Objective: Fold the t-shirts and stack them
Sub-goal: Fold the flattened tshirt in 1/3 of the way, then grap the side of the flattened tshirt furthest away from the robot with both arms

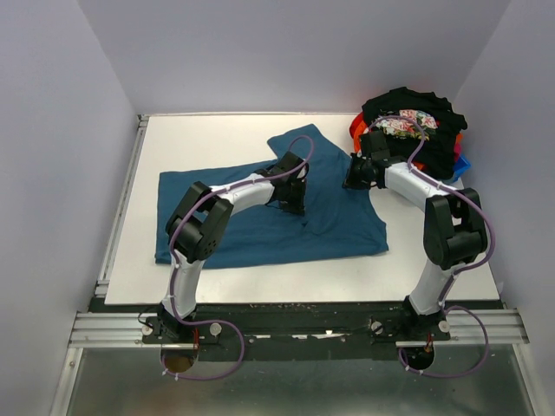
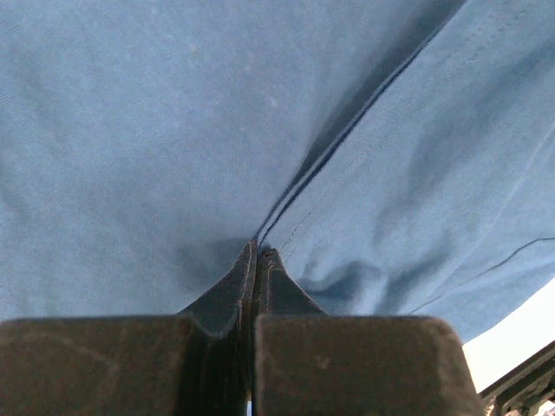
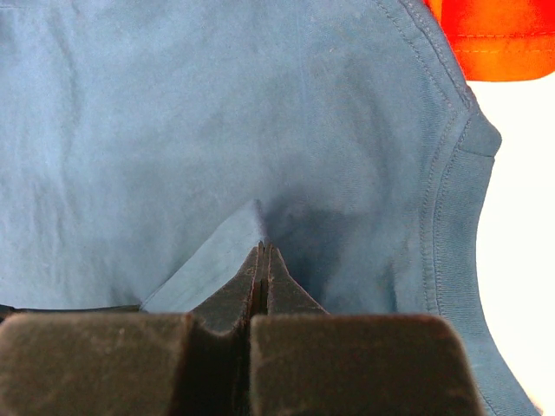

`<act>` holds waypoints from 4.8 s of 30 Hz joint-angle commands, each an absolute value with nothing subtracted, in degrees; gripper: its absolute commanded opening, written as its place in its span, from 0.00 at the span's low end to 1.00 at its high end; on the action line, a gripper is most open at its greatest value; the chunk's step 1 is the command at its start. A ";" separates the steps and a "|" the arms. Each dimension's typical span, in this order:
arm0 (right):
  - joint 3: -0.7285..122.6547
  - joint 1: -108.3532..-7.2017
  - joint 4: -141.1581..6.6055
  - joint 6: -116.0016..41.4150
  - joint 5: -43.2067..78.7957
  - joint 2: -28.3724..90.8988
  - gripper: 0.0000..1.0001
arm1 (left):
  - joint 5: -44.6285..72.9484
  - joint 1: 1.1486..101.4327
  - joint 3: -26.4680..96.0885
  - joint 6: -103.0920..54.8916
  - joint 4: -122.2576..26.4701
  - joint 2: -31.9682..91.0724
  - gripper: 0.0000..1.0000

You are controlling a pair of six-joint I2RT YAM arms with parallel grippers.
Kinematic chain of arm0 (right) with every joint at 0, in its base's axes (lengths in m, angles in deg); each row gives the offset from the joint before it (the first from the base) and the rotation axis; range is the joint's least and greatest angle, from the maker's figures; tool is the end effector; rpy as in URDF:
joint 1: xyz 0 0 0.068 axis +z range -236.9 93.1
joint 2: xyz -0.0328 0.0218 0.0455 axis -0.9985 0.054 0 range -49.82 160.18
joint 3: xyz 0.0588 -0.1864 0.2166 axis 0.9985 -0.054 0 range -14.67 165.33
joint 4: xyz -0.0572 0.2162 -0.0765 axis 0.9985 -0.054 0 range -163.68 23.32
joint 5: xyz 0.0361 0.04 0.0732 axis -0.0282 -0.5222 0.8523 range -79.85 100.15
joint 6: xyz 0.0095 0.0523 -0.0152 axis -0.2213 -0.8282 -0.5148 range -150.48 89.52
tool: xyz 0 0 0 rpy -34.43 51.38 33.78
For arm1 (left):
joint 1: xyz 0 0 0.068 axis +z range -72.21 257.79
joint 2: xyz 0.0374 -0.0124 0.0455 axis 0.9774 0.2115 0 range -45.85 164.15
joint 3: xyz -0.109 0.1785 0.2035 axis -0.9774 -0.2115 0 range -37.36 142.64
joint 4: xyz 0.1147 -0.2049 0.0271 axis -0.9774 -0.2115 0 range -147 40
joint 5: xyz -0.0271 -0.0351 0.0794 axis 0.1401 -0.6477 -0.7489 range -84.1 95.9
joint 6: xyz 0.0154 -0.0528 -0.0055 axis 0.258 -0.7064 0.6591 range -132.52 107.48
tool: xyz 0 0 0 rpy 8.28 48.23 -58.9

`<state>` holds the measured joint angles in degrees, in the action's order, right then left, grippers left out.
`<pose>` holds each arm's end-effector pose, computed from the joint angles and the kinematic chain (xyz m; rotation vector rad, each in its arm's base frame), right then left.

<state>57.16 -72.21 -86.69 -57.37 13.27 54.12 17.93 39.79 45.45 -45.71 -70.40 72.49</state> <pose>0.3605 0.0967 0.2355 0.2440 2.5053 0.3708 0.3333 -0.2703 0.1934 0.1996 2.6830 -0.7099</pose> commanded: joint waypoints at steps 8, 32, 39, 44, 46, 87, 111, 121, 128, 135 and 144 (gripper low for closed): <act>58.89 -71.96 -87.95 -56.67 13.58 54.86 0.01 | 12.40 39.29 48.86 -42.67 -76.19 68.58 0.04; 65.92 -71.96 -91.99 -57.46 11.21 60.75 0.25 | 2.22 39.38 49.39 -41.97 -71.53 68.50 0.74; 71.01 -71.96 -91.99 -55.97 11.20 59.60 0.41 | -2.97 45.61 45.53 -40.56 -73.11 59.36 0.90; 79.17 -71.96 -91.46 -55.97 13.23 64.16 0.47 | -2.90 55.53 39.21 -40.64 -72.07 51.28 0.93; 84.18 -71.96 -92.08 -56.23 13.93 67.32 0.47 | -3.32 59.93 36.39 -40.91 -70.92 47.94 0.95; 121.04 -77.68 -102.80 -64.41 20.53 100.22 0.62 | 3.08 92.38 35.33 -50.67 -61.34 63.40 0.88; 88.97 -76.71 -101.58 -55.53 6.91 78.61 0.27 | 5.19 92.38 28.83 -50.58 -54.57 59.71 0.87; 75.96 -76.45 -99.64 -55.18 3.74 68.49 0.01 | 7.66 92.29 27.51 -51.63 -51.93 58.56 0.86; 71.36 -76.45 -96.30 -54.91 2.68 64.61 0.45 | 8.53 92.20 28.47 -51.81 -50.61 60.23 0.85; 82.70 -76.36 -97.71 -54.12 3.74 70.76 0.46 | 8.97 92.20 33.38 -51.46 -52.10 64.53 0.82; 98.42 -76.01 -100.43 -52.89 4.79 80.95 0.57 | 10.82 92.20 41.56 -50.93 -55.18 72.88 0.74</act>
<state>92.22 -76.23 -98.19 -54.05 4.85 76.09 8.27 91.99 37.42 -51.41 -53.00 68.82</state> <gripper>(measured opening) 0.556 0.767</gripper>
